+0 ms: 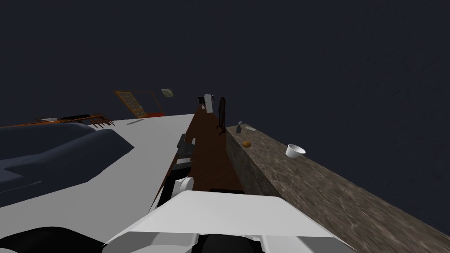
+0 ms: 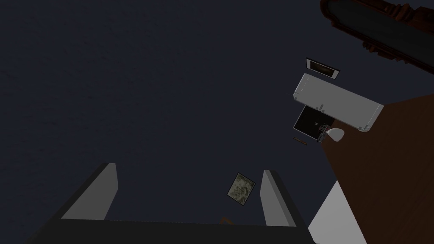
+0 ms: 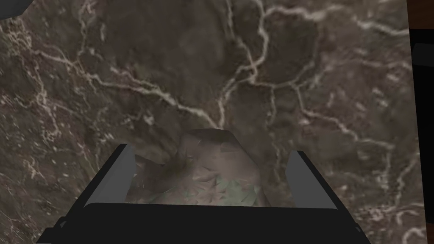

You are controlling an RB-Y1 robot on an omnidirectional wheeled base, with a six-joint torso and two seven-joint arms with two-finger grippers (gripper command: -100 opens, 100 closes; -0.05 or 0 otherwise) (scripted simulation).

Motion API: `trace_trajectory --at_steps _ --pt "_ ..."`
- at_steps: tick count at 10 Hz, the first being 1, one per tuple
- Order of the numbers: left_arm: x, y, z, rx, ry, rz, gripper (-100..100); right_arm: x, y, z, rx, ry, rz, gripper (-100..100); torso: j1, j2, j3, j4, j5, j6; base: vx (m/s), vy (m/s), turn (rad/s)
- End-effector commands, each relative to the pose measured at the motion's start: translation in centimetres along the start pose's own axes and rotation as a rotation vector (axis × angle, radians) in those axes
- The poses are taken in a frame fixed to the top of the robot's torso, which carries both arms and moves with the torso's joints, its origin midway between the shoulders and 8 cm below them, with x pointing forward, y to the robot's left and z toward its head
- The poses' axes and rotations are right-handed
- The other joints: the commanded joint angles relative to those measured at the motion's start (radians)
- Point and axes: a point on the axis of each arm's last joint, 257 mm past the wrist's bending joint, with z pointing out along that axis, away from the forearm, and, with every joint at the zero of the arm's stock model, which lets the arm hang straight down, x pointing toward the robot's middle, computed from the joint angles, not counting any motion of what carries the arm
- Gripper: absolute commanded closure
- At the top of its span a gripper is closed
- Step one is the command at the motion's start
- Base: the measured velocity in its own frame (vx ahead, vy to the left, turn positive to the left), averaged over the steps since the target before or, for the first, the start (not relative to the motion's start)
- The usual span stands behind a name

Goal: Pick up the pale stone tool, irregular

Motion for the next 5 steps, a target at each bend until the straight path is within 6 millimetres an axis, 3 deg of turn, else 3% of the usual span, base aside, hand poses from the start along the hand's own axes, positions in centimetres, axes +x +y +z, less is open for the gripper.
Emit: trace_trajectory --at_steps 1,5 --pt "0.0 0.0 0.0 0.0 0.0 0.0 0 0.0 0.0 0.0 0.0 0.0 0.0 100 0.0 0.0 0.0 0.0 0.0 0.0 0.0 0.0 0.0" --pt "0.0 0.0 0.0 0.0 0.0 0.0 0 0.0 0.02 0.01 0.0 0.0 0.0 100 -0.001 -0.001 0.0 0.0 0.0 0.0 0.0 0.0 0.0"
